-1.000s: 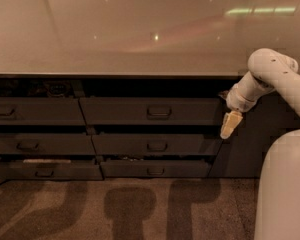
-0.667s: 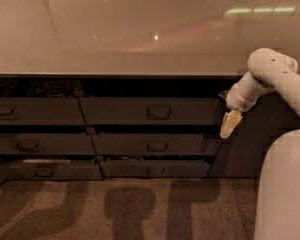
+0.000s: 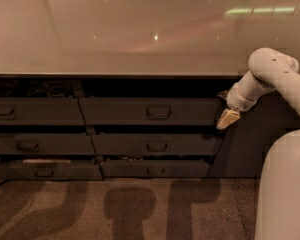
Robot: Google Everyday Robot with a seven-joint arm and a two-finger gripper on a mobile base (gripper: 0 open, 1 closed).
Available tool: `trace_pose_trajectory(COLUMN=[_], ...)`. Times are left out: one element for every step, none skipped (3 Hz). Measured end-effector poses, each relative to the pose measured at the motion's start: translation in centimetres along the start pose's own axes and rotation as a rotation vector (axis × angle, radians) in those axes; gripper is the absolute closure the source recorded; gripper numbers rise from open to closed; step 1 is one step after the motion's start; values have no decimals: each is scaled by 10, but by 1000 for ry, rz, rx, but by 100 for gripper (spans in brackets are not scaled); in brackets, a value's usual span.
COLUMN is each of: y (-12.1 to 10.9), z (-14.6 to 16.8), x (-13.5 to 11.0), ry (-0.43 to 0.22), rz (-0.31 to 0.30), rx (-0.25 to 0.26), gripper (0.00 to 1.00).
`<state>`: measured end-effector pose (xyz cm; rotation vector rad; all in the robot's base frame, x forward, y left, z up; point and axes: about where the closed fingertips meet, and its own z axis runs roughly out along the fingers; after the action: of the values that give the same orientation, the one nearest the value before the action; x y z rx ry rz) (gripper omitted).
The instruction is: Open top drawer
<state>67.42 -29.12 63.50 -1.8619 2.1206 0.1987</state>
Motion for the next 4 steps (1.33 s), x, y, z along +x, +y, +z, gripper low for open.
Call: trace_pose_trajectory(y=[0,0,0,0], z=[0,0,0,0], x=[0,0,0,0], ry=[0,0,0,0], rz=[0,0,0,0], rx=[0,0,0,0], gripper=[62,84,100,100])
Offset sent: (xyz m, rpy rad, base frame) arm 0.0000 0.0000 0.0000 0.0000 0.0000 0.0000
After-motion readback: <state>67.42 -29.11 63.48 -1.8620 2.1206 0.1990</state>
